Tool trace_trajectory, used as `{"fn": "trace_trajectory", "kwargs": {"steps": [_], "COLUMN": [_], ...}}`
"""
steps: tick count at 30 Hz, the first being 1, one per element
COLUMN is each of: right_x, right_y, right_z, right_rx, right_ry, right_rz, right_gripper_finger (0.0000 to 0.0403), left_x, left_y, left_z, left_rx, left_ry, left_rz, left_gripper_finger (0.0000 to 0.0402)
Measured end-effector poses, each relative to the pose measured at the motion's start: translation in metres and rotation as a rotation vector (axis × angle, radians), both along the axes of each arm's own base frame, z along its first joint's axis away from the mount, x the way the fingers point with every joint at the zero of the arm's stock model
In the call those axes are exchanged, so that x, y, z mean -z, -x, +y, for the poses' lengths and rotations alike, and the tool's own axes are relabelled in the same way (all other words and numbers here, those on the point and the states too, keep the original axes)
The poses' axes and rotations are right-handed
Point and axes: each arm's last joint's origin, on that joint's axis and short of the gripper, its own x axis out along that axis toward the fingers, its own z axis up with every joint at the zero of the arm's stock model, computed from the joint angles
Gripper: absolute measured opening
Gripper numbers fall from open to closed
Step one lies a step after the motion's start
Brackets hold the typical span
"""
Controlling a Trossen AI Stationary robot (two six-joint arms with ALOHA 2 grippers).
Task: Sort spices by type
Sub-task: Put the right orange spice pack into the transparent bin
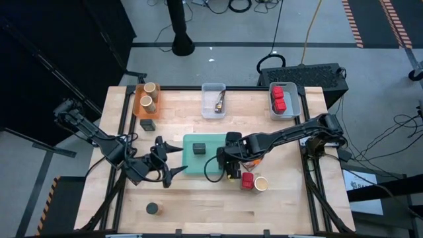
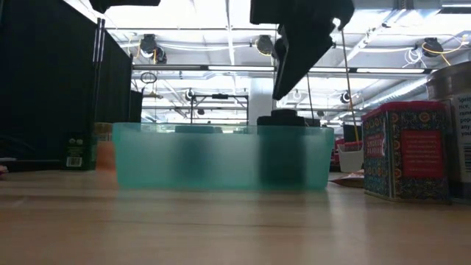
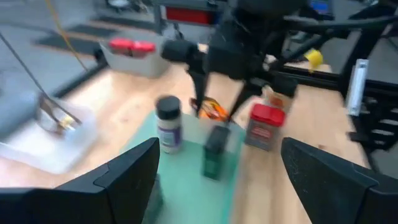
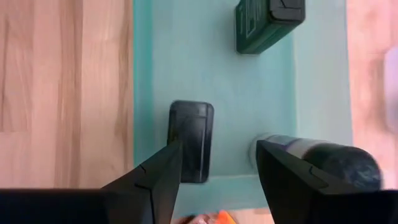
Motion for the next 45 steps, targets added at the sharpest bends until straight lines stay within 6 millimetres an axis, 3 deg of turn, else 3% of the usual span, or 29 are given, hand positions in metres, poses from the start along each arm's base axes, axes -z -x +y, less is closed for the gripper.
{"fn": "trace_trajectory", "kwargs": {"steps": [4,11,18,23,28,40,45], "right_x": [-0.016,-0.053,-0.067,-0.068,-0.065,-0.047,-0.045], "right_y": [0.011,0.05,0.074,0.081,0.087,0.126,0.129], "right_z": [0.005,0.028,0.048,0.059,0.062,0.039,0.029], "right_rx": [-0.029,-0.011,0.025,0.036,0.099,0.501,0.576], "right_ry": [0.025,0.111,0.205,0.273,0.231,0.231,0.214], "right_rz": [-0.029,-0.25,-0.422,-0.458,-0.44,-0.145,-0.06], "right_gripper_finger": [0.019,0.019,0.019,0.019,0.019,0.019,0.019], "left_x": [0.007,0.013,0.012,0.009,0.009,0.009,0.008], "left_y": [0.002,0.003,-0.005,-0.013,-0.017,-0.017,-0.017], "left_z": [0.0,0.0,-0.007,-0.012,-0.015,-0.015,-0.014], "left_rx": [0.013,-0.033,-0.004,0.002,0.011,0.002,-0.018], "left_ry": [0.083,0.17,0.192,0.188,0.166,0.125,0.081], "left_rz": [0.056,0.084,0.089,0.095,0.106,0.103,0.094], "left_gripper_finger": [0.0333,0.0333,0.0333,0.0333,0.0333,0.0333,0.0333]}}
